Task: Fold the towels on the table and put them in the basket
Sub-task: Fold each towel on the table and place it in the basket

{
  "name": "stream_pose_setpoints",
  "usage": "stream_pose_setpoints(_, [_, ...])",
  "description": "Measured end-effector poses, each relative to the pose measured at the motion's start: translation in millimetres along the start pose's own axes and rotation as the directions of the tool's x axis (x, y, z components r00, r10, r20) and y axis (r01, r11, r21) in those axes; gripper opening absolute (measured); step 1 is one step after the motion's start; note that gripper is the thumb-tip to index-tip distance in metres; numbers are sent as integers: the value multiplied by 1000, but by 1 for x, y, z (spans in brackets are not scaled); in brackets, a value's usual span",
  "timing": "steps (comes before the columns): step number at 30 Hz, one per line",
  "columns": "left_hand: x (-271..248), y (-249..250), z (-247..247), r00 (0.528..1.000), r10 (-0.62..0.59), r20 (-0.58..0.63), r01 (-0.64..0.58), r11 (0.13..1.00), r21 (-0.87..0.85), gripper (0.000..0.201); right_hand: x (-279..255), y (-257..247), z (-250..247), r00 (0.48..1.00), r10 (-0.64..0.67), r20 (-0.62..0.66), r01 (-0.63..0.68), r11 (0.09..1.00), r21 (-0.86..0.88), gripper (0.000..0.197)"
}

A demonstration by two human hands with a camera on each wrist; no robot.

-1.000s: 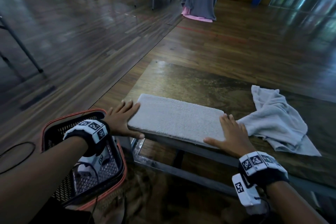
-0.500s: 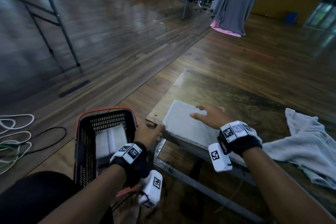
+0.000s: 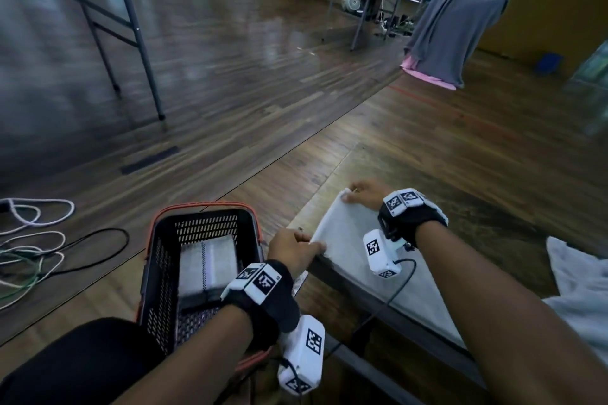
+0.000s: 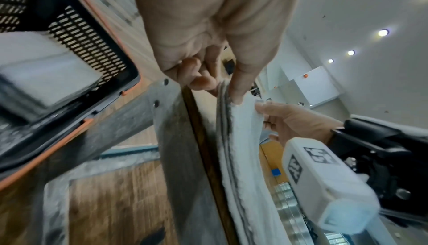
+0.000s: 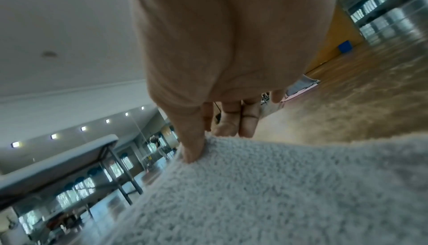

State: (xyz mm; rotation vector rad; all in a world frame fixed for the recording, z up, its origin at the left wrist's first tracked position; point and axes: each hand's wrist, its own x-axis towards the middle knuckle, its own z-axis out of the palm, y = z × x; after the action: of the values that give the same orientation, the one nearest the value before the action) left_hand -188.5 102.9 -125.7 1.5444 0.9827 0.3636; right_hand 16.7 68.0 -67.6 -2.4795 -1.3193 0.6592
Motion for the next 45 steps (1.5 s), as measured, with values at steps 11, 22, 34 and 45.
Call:
stream_pose_setpoints(11, [-39, 66, 2, 820, 560, -114, -554, 828, 86, 12, -73, 23, -64, 942, -60, -330, 241, 804, 544, 13])
stream_pose_setpoints(22, [-68, 34, 97, 653, 615, 442, -736, 379, 561, 23, -109, 122, -13, 953, 252, -167, -130, 840, 527, 19])
stream_pose_setpoints(34, [-67, 41, 98, 553, 595, 584, -752, 55, 657, 11, -125, 140, 17, 913, 290, -288, -73, 809, 583, 8])
stream_pose_setpoints(45, [-56, 22, 93, 549, 504, 667, -768, -11, 640, 25, -129, 129, 19, 889, 344, -302, -231, 906, 354, 4])
